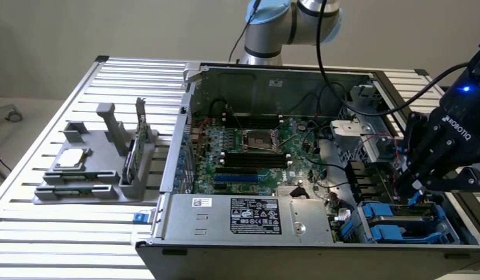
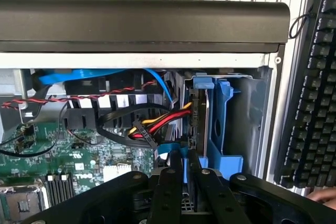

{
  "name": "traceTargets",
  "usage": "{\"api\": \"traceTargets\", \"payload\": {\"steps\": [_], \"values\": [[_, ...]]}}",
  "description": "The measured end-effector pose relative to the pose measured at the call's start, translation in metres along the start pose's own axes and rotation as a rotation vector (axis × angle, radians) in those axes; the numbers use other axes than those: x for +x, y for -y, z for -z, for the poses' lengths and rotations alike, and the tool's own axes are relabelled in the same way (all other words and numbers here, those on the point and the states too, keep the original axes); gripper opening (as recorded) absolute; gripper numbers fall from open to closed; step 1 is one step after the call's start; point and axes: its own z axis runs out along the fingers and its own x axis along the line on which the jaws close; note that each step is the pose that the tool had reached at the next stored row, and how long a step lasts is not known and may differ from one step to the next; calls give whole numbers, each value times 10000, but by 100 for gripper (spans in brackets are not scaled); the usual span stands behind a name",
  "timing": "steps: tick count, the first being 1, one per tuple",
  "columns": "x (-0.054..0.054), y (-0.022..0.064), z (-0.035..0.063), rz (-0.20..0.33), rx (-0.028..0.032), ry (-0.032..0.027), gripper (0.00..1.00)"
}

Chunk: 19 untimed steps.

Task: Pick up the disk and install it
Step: 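Insert the second disk wire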

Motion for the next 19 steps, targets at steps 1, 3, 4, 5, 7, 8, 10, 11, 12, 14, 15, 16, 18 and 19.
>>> {"api": "traceTargets", "payload": {"steps": [1, 3, 4, 5, 7, 8, 10, 11, 12, 14, 15, 16, 18, 19], "values": [[-1, -1, -6, 2, 0, 0, 16], [-7, -3, -13, 3, 0, 0, 16], [-10, -5, -16, 4, 0, 0, 16], [-16, -8, -17, 4, -1, 0, 16], [-31, -11, -24, 3, 0, 0, 16], [-39, -12, -29, 3, 0, 1, 16], [-55, -16, -42, 4, 0, 0, 16], [-62, -17, -49, 5, 0, 0, 16], [-68, -18, -57, 4, 0, 0, 16], [-70, -20, -74, 4, 0, -2, 16], [-71, -22, -82, 4, 0, 0, 16], [-70, -23, -91, 4, 0, 0, 16], [-69, -25, -108, 4, 0, 0, 16], [-69, -27, -114, 4, 0, 0, 16]]}}
